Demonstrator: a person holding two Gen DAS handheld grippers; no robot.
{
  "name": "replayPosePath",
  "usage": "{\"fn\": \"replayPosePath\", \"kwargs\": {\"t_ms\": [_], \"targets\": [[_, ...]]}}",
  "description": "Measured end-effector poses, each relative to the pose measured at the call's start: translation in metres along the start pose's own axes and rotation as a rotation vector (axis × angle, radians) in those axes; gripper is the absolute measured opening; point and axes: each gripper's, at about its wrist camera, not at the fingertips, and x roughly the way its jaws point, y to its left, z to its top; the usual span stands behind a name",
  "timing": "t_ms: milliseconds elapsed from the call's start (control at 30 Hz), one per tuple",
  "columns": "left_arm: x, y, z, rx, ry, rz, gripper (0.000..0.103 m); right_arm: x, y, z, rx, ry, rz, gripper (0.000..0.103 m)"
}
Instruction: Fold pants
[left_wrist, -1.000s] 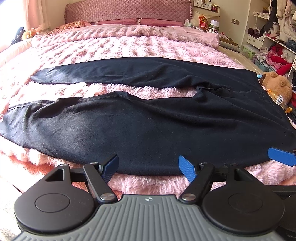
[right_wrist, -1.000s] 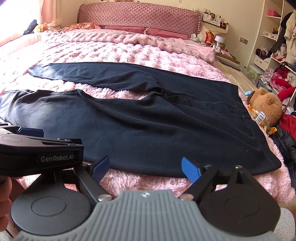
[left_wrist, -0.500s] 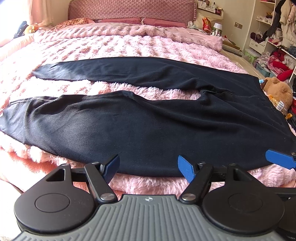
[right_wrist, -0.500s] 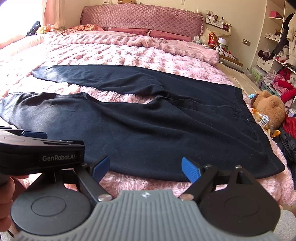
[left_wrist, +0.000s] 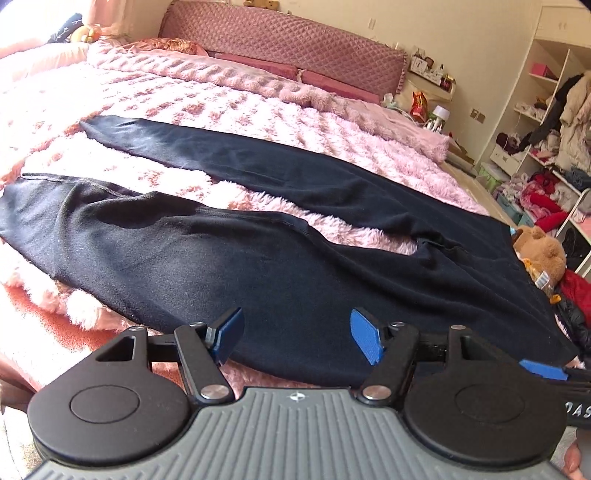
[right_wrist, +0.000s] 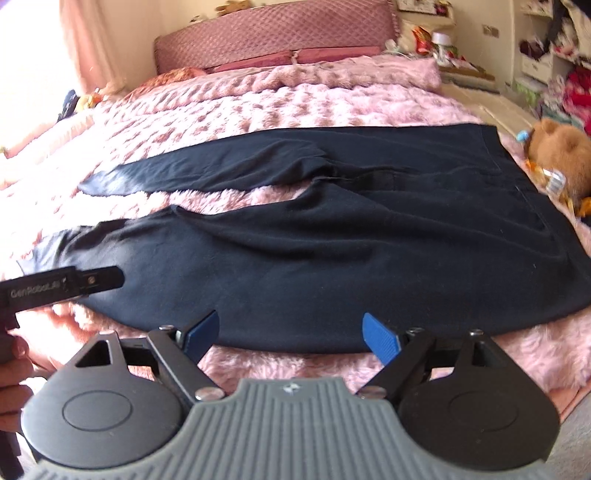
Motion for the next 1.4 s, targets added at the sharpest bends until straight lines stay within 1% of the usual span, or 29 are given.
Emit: {"fn": "replayPosePath", "kwargs": {"t_ms": [67, 100, 167, 233, 267, 300, 333, 367, 467, 500, 533, 600, 633, 700, 733, 767, 833, 933, 967, 1033, 1100, 1167, 1200, 1233, 1267, 1300, 1333, 1367, 1400], "targets": [[0.004, 0.003, 0.005, -0.015, -0.003, -0.025, 0.078, -0.007, -0.033, 0.002, 0.105, -0.015, -0.002, 0.078], [0.007, 0.003, 0.007, -0.016, 0.004, -0.041, 0.078, -0.011, -0.05, 0.002, 0.15, -0.029, -0.027, 0.072], [0.01, 0.0, 0.006, -0.002, 0.009, -0.078, 0.078, -0.02, -0.083, 0.0, 0.229, -0.059, -0.08, 0.068], [0.013, -0.004, 0.003, 0.016, 0.012, -0.105, 0.078, -0.03, -0.113, -0.004, 0.311, -0.085, -0.112, 0.057], [0.014, -0.007, 0.0, 0.026, 0.016, -0.115, 0.078, -0.035, -0.13, -0.007, 0.363, -0.097, -0.122, 0.055], [0.016, -0.009, -0.002, 0.034, 0.024, -0.12, 0.078, -0.038, -0.144, -0.01, 0.415, -0.103, -0.13, 0.051], [0.018, -0.011, -0.004, 0.04, 0.032, -0.122, 0.078, -0.039, -0.157, -0.012, 0.464, -0.102, -0.14, 0.044], [0.02, -0.013, -0.006, 0.045, 0.038, -0.121, 0.078, -0.04, -0.169, -0.015, 0.511, -0.098, -0.148, 0.042], [0.023, -0.015, -0.009, 0.054, 0.047, -0.109, 0.078, -0.035, -0.203, -0.026, 0.638, -0.103, -0.144, 0.039], [0.023, -0.014, -0.009, 0.049, 0.047, -0.097, 0.078, -0.033, -0.211, -0.029, 0.692, -0.101, -0.125, 0.039], [0.022, -0.011, -0.01, 0.029, 0.05, -0.079, 0.078, -0.03, -0.219, -0.031, 0.748, -0.103, -0.092, 0.039], [0.016, 0.002, -0.012, -0.061, 0.04, -0.053, 0.078, -0.025, -0.227, -0.035, 0.836, -0.116, -0.043, 0.039], [0.013, 0.01, -0.011, -0.107, 0.032, -0.054, 0.078, -0.023, -0.229, -0.035, 0.849, -0.122, -0.028, 0.039], [0.005, 0.028, -0.004, -0.156, 0.002, -0.066, 0.079, -0.019, -0.232, -0.034, 0.857, -0.134, 0.002, 0.038], [0.0, 0.037, 0.001, -0.174, -0.024, -0.051, 0.079, -0.016, -0.234, -0.032, 0.858, -0.138, 0.021, 0.037], [-0.005, 0.045, 0.004, -0.19, -0.048, -0.028, 0.08, -0.012, -0.236, -0.03, 0.863, -0.138, 0.039, 0.036], [-0.015, 0.066, 0.016, -0.224, -0.096, 0.045, 0.081, -0.005, -0.239, -0.028, 0.885, -0.125, 0.077, 0.036], [-0.032, 0.111, 0.03, -0.286, -0.141, 0.126, 0.081, 0.002, -0.243, -0.025, 0.9, -0.128, 0.106, 0.036], [-0.039, 0.13, 0.033, -0.318, -0.159, 0.148, 0.081, 0.003, -0.243, -0.023, 0.891, -0.13, 0.109, 0.033], [-0.049, 0.168, 0.038, -0.383, -0.195, 0.183, 0.082, 0.006, -0.245, -0.021, 0.878, -0.135, 0.102, 0.021], [-0.053, 0.212, 0.043, -0.475, -0.218, 0.214, 0.082, 0.009, -0.247, -0.021, 0.89, -0.136, 0.101, 0.015], [-0.051, 0.247, 0.045, -0.536, -0.237, 0.208, 0.077, 0.01, -0.247, -0.023, 0.899, -0.143, 0.097, 0.013], [-0.048, 0.265, 0.048, -0.56, -0.241, 0.203, 0.068, 0.009, -0.246, -0.023, 0.898, -0.146, 0.093, 0.013], [-0.044, 0.279, 0.05, -0.583, -0.237, 0.204, 0.061, 0.008, -0.245, -0.024, 0.896, -0.147, 0.087, 0.013], [-0.04, 0.292, 0.053, -0.602, -0.232, 0.207, 0.06, 0.008, -0.243, -0.024, 0.896, -0.147, 0.076, 0.013], [-0.035, 0.303, 0.054, -0.613, -0.227, 0.208, 0.055, 0.008, -0.242, -0.024, 0.897, -0.145, 0.069, 0.015], [-0.03, 0.312, 0.055, -0.621, -0.211, 0.207, 0.047, 0.008, -0.241, -0.025, 0.901, -0.142, 0.061, 0.015], [-0.025, 0.321, 0.056, -0.629, -0.192, 0.198, 0.043, 0.008, -0.241, -0.025, 0.904, -0.142, 0.057, 0.015], [-0.018, 0.329, 0.056, -0.643, -0.17, 0.188, 0.037, 0.008, -0.241, -0.025, 0.91, -0.143, 0.053, 0.015]]}}
